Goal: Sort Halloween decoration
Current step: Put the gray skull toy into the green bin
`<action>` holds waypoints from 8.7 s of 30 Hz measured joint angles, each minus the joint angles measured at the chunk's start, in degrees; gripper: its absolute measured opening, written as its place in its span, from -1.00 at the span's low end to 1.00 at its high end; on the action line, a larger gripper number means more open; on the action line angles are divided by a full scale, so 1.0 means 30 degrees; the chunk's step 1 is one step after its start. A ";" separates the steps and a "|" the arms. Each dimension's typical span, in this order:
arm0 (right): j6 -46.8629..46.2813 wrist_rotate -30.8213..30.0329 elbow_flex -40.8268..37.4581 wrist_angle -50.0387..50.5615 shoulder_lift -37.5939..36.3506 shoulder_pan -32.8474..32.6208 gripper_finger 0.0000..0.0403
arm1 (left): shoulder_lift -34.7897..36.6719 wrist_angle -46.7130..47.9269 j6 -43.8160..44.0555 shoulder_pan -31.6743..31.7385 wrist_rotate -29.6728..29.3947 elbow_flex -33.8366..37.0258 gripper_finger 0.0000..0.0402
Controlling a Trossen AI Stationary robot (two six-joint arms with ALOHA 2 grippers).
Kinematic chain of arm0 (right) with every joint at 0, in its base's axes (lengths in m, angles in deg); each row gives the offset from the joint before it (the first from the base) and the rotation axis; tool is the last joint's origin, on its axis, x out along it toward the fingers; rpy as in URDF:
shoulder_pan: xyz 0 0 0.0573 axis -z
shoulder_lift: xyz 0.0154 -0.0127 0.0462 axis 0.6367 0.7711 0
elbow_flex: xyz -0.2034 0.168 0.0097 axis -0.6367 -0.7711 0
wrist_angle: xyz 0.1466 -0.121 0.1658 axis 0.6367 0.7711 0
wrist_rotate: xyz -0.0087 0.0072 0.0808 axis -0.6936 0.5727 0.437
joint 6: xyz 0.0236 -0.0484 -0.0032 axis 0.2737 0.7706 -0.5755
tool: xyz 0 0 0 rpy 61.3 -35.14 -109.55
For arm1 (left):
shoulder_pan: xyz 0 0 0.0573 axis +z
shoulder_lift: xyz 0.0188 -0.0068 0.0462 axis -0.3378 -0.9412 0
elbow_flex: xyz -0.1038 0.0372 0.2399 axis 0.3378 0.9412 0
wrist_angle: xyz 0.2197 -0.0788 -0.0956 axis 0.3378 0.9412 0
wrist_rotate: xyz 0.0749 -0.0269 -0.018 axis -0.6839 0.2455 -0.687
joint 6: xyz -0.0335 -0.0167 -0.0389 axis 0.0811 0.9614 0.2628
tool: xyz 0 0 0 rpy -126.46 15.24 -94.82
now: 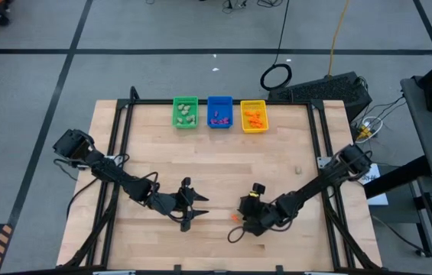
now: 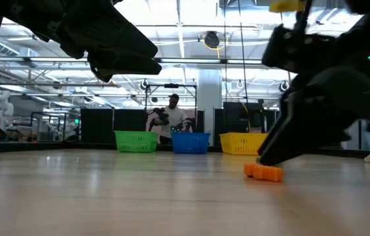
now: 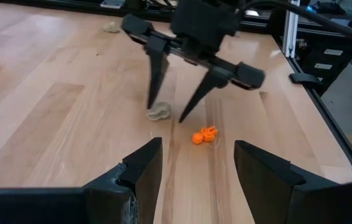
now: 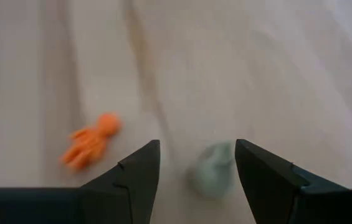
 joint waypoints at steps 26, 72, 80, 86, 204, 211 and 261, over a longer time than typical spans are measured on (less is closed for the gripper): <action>-0.2628 -0.2635 -0.2630 -0.2643 -0.0036 -0.1557 0.05 | 0.0000 -0.0018 0.0022 0.0000 0.0007 0.0000 -0.01; 1.3098 -0.2648 0.0020 -0.6175 0.0015 -0.1625 -0.62 | 0.0007 -0.0259 0.0005 0.0000 0.0015 0.0000 -0.01; 2.1902 -0.5768 0.1849 -0.6170 0.0007 -0.1876 -0.62 | 0.0007 -0.0237 -0.0007 0.0000 0.0015 0.0000 -0.01; 2.6142 -0.7511 0.2608 -0.6188 0.0000 -0.2244 -0.62 | 0.0007 -0.0222 -0.0015 0.0000 0.0015 0.0000 -0.01; 2.1398 -0.4412 0.2594 -0.9308 -0.0015 -0.0319 -0.61 | -0.1829 -0.7347 0.3995 0.0415 0.0845 -0.0007 0.49; 2.1398 -0.4410 0.2594 -0.9454 -0.0015 -0.0206 -0.61 | -0.1829 -0.7398 0.3997 0.0442 0.0849 -0.0007 0.34; 2.1165 -0.4325 0.2594 -0.9760 -0.0015 0.0131 -0.59 | -0.1829 -0.7282 0.3283 0.1042 0.2126 0.0007 -0.65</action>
